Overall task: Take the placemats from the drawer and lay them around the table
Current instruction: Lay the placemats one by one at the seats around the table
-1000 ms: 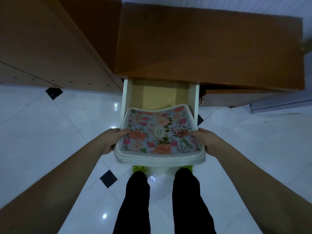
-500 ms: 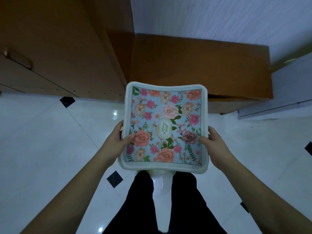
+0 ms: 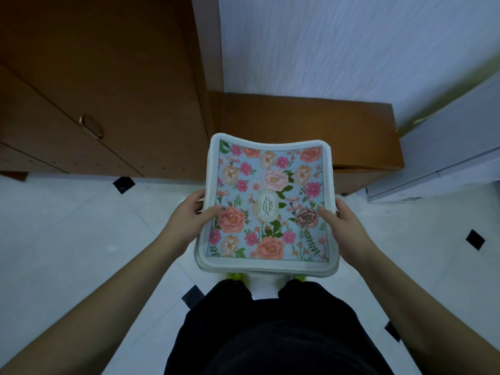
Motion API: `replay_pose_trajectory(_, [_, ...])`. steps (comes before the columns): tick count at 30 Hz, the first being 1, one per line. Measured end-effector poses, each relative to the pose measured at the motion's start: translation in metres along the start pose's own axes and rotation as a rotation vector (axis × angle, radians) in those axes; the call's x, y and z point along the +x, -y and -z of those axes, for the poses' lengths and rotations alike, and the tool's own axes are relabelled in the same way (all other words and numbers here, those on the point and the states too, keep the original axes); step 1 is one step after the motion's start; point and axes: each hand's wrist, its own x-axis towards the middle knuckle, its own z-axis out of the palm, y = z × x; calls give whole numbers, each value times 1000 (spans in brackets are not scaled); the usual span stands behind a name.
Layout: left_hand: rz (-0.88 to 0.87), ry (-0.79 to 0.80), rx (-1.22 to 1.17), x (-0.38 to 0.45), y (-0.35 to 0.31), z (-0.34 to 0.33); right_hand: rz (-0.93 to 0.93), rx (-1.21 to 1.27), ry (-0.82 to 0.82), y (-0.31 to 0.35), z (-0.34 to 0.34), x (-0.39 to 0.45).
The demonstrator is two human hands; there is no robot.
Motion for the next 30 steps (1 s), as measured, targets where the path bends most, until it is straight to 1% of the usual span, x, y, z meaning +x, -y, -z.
replay_pose_trajectory(6, [10, -53, 43, -13, -10, -11, 35, -15, 34, 15, 14, -6])
replay_pose_trajectory(9, [-6, -69, 99, -21, -18, -30, 70, -31, 39, 23, 31, -6])
replay_pose_trajectory(11, [-9, -48, 84, -27, -25, -46, 79, -16, 35, 27, 48, -5])
replay_pose_trajectory(13, [-4, -62, 61, -29, -30, -65, 87, 15, 41, 30, 68, -3])
replay_pose_trajectory(19, [18, -216, -52, -39, -51, -131, 92, 10, 108, 36, 131, 8])
replay_pose_trajectory(23, [-3, -301, -101, -64, -58, -165, 105, 9, 202, 47, 164, 13])
replay_pose_trajectory(26, [-12, -388, -151, -90, -56, -180, 104, 5, 290, 56, 172, 14])
replay_pose_trajectory(30, [-19, -512, -241, -135, -46, -186, 93, -27, 405, 62, 162, 10])
